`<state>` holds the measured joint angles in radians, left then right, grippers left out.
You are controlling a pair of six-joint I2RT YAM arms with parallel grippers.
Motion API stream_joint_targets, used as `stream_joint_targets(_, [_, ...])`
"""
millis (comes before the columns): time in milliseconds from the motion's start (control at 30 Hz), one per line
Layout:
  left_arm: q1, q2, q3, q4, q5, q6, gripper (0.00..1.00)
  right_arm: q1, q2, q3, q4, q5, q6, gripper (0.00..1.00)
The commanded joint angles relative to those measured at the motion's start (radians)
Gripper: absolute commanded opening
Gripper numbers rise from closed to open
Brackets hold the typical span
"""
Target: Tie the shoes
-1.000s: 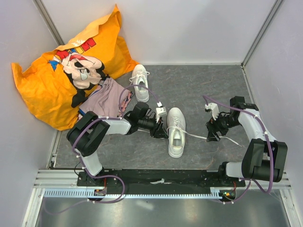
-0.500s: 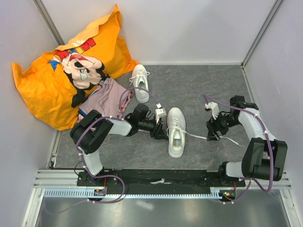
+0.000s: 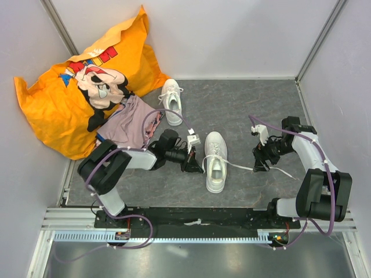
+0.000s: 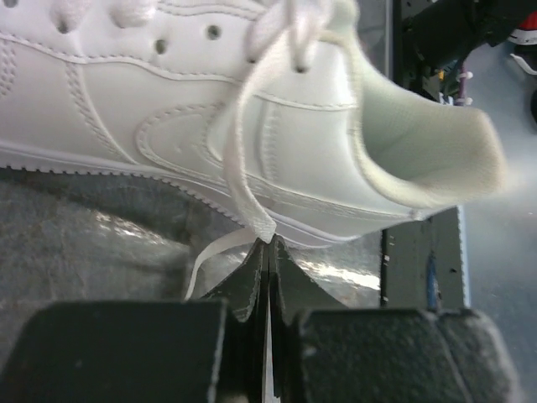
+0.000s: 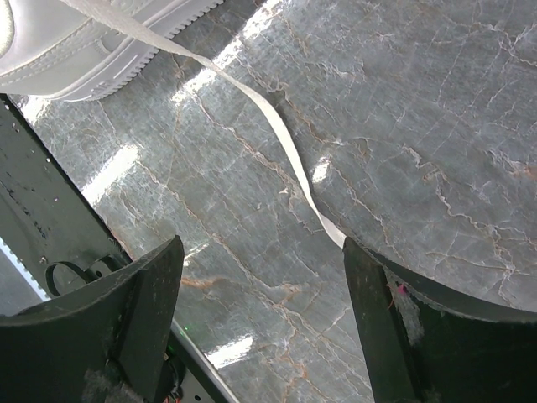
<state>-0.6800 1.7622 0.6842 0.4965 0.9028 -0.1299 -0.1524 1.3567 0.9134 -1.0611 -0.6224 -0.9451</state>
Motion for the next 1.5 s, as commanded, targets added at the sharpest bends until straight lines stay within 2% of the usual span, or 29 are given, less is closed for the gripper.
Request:
stream_joint_targets(0, [0.002, -0.153, -0.017, -0.105, 0.039, 0.027, 0.02, 0.005, -0.007, 0.022, 0.004, -0.007, -0.003, 0.84])
stream_joint_targets(133, [0.002, -0.254, -0.005, -0.185, 0.012, 0.075, 0.02, 0.005, -0.018, 0.016, 0.007, -0.007, -0.007, 0.83])
stream_joint_targets(267, [0.002, -0.294, 0.079, -0.278, 0.01, 0.093, 0.02, 0.005, -0.033, 0.018, 0.007, -0.007, -0.012, 0.82])
stream_joint_targets(433, [0.0, -0.294, 0.24, -0.392, 0.033, 0.087, 0.02, 0.008, -0.054, -0.022, 0.01, -0.008, -0.037, 0.82])
stream_joint_targets(567, [-0.001, -0.27, 0.302, -0.409, 0.044, 0.072, 0.02, 0.019, -0.053, -0.039, 0.032, 0.007, -0.04, 0.81])
stream_joint_targets(867, [-0.001, -0.245, 0.314, -0.409, 0.028, 0.082, 0.02, 0.062, -0.048, -0.114, 0.153, 0.11, -0.041, 0.79])
stream_joint_targets(1267, [-0.003, -0.241, 0.296, -0.4, 0.03, 0.078, 0.02, 0.093, -0.01, -0.218, 0.44, 0.337, 0.069, 0.77])
stream_joint_targets(1467, [-0.003, -0.244, 0.294, -0.398, 0.028, 0.09, 0.02, 0.097, 0.024, -0.272, 0.44, 0.394, 0.014, 0.61])
